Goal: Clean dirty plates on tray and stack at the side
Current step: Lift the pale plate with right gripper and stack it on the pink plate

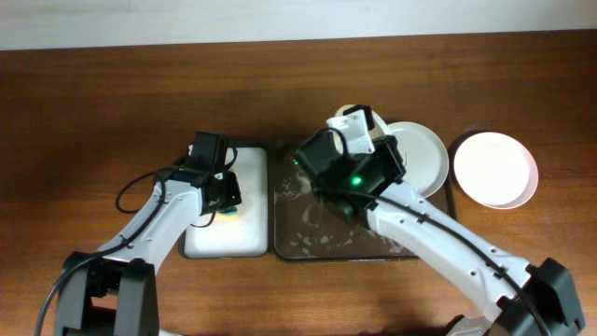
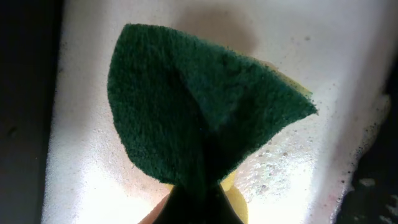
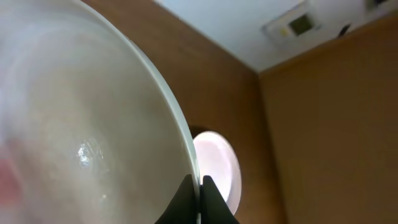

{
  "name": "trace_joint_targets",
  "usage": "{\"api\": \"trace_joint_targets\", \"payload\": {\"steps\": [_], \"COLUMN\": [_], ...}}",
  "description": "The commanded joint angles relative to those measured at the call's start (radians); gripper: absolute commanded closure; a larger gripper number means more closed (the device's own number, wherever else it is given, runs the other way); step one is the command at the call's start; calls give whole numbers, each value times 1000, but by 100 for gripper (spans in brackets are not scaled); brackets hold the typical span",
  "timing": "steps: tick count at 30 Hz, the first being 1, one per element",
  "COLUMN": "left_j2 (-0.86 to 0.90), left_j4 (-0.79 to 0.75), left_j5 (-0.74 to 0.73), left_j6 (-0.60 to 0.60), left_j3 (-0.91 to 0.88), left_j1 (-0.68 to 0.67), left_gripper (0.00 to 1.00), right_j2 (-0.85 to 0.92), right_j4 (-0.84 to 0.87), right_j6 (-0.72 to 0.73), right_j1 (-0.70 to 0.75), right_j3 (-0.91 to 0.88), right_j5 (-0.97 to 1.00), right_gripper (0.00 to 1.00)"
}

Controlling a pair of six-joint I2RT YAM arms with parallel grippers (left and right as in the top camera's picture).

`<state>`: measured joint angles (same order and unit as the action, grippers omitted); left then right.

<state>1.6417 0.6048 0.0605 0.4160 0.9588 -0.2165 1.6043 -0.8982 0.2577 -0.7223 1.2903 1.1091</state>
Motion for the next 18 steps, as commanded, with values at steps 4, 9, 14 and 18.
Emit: {"api": "trace_joint_targets", "payload": {"steps": [4,9,14,18], "left_j2": [-19,-19,-60,-64], "left_j4": [-6,-10,-15,-84], "left_j5": [7,7,-64,-154], "left_j6": [16,13,-96,-149], "left_j3": [-8,-8,83,120], "left_j1": [3,3,-16,-96], "left_gripper": [73,29,36,90], "right_j2": [-26,-37,-90,-109], "right_j4": [29,61,59,18], "right_j6": [13,75,148,197], "right_j1": [-16,41,263,551], "right_j3": [23,24,24,24], "right_j5": [95,-19,-390,-673], "right_gripper": [96,96,96,96]}}
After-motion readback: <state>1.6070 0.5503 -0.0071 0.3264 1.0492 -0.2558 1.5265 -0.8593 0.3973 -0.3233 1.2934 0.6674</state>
